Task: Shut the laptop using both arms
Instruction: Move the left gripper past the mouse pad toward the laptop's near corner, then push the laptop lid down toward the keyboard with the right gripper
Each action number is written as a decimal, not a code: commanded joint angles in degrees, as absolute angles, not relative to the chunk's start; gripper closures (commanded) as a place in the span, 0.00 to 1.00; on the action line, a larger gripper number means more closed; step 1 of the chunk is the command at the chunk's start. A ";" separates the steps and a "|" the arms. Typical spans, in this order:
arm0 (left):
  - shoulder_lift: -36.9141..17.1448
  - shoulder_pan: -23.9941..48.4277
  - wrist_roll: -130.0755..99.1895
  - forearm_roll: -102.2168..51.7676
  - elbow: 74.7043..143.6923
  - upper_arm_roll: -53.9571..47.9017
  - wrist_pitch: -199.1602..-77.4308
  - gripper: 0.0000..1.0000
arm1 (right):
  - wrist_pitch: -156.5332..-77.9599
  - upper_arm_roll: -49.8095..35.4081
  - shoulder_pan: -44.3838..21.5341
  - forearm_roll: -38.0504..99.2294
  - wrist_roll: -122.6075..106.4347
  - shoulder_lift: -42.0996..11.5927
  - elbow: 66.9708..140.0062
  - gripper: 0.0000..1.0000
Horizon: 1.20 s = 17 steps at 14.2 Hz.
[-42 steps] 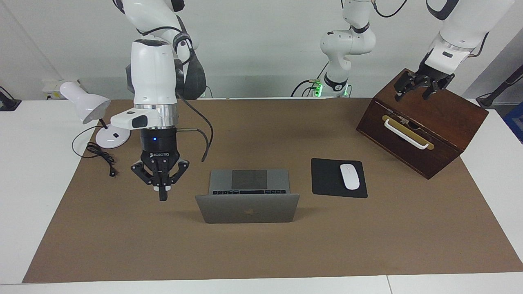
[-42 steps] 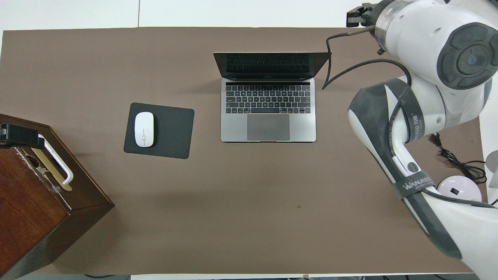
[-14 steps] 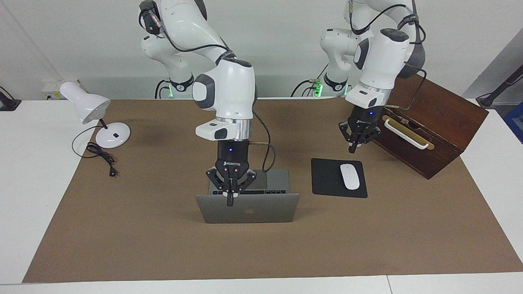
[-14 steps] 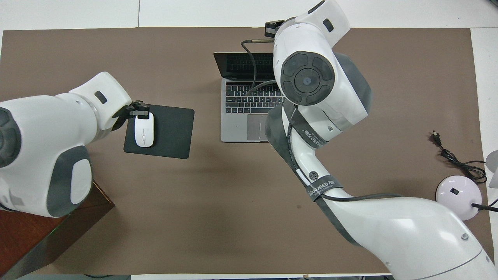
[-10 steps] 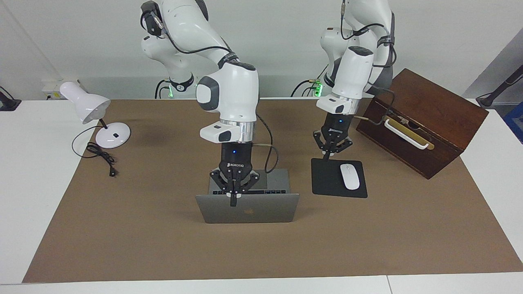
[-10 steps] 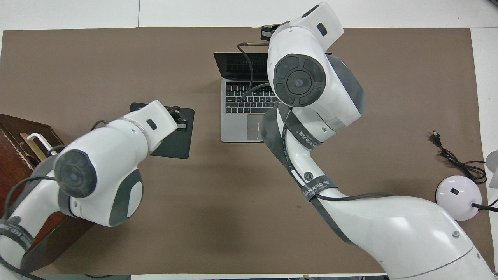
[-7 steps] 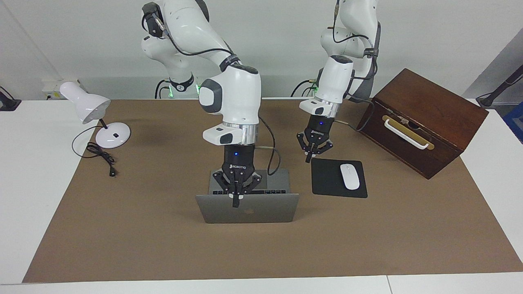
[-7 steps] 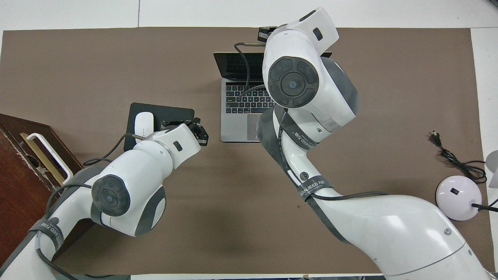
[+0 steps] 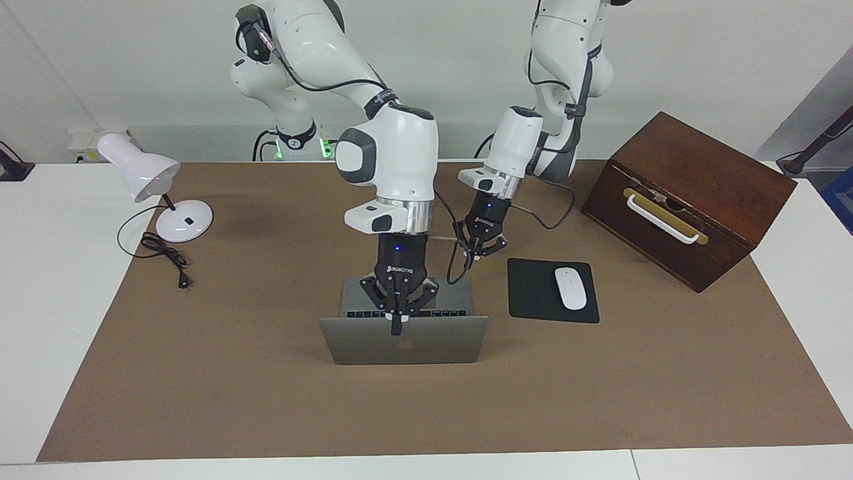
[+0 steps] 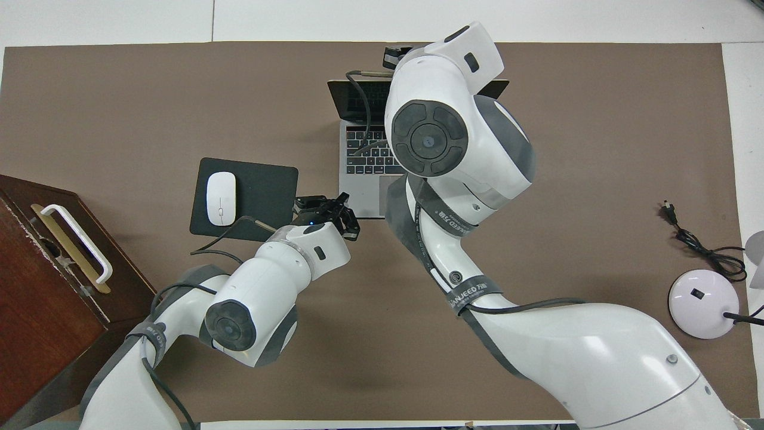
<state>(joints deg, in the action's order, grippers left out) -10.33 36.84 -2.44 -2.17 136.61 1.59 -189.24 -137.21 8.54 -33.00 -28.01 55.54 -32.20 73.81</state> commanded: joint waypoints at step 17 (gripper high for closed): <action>-21.45 38.58 8.78 -2.46 136.05 2.81 -200.65 1.00 | -136.68 8.61 -32.87 -23.75 55.65 -35.24 72.42 1.00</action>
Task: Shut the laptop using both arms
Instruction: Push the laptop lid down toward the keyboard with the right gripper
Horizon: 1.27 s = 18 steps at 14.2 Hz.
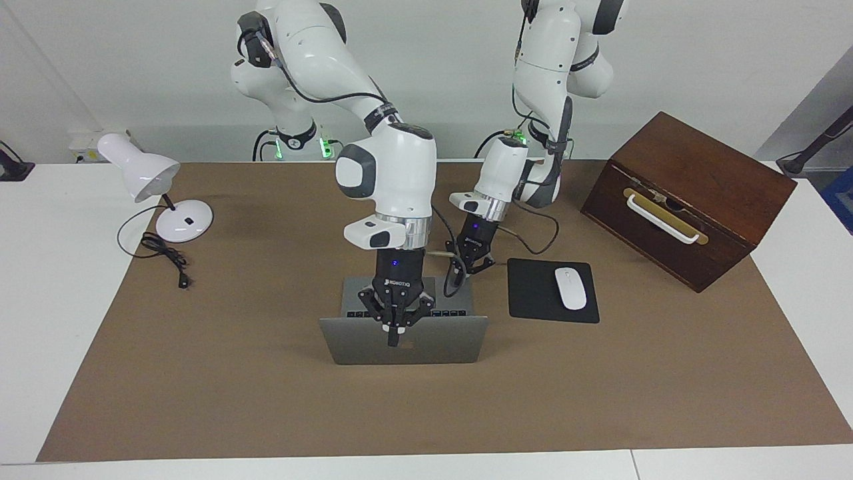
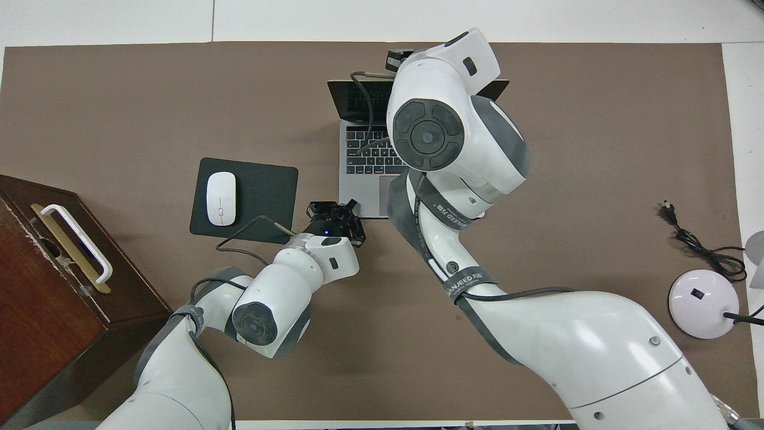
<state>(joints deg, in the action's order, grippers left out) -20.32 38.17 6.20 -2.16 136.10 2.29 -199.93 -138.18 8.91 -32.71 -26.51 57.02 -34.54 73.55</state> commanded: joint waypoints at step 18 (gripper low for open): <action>-21.97 36.39 11.07 -2.29 136.58 2.72 -200.74 1.00 | -116.03 6.94 -29.62 7.82 27.87 -33.75 72.33 1.00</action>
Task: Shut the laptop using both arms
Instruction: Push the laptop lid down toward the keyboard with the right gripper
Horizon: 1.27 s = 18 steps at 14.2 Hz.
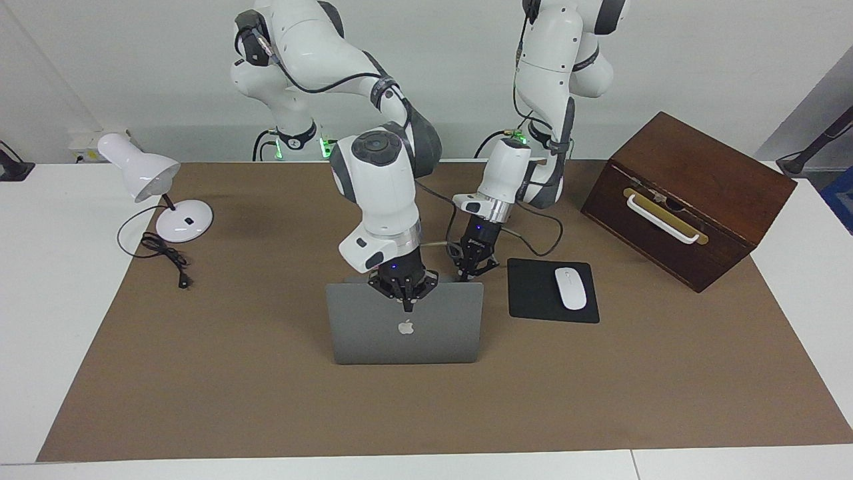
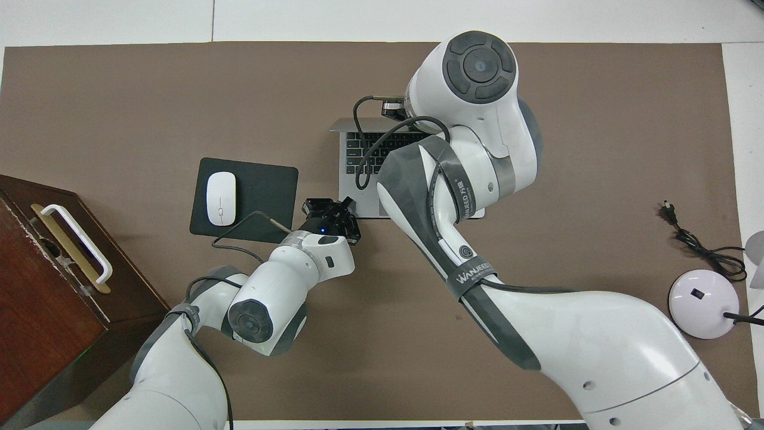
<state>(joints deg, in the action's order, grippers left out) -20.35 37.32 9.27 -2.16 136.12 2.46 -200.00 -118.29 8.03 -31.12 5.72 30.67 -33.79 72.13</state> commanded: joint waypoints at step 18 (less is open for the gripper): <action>-22.59 36.30 13.54 -2.29 136.32 2.81 -200.66 1.00 | -111.45 6.77 -29.18 13.80 23.99 -37.79 74.18 1.00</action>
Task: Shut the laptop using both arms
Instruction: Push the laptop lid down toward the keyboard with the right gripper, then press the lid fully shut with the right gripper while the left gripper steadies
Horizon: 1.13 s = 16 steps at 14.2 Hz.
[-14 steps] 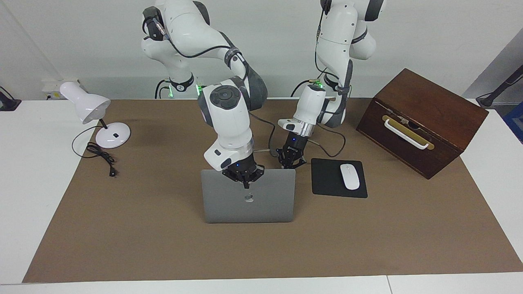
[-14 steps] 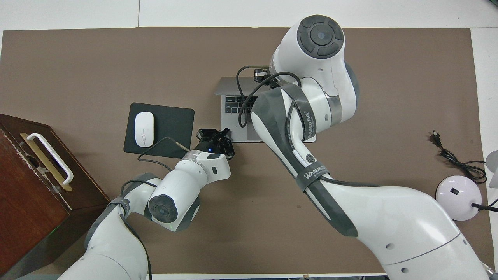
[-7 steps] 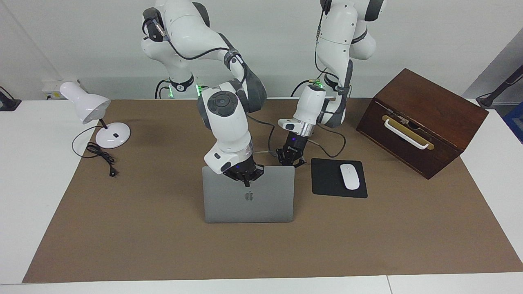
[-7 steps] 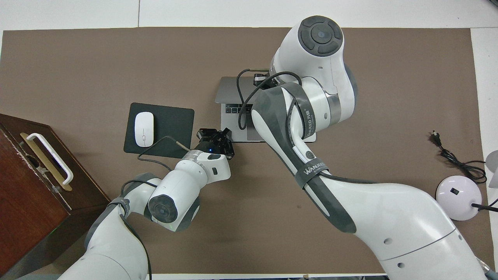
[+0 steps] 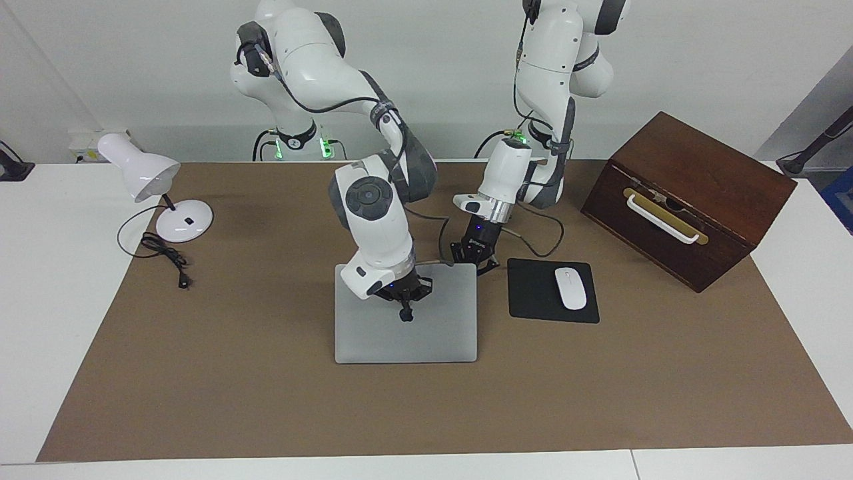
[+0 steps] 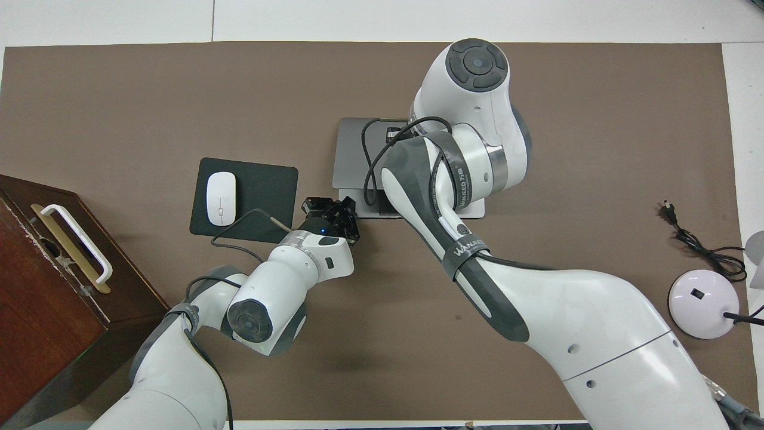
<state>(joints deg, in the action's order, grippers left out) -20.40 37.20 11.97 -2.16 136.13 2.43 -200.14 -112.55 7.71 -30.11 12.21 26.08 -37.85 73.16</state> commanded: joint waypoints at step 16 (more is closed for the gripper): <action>-23.03 36.30 13.71 -2.20 136.23 2.81 -200.74 1.00 | -106.71 6.86 -28.30 15.21 23.29 -37.10 73.92 1.00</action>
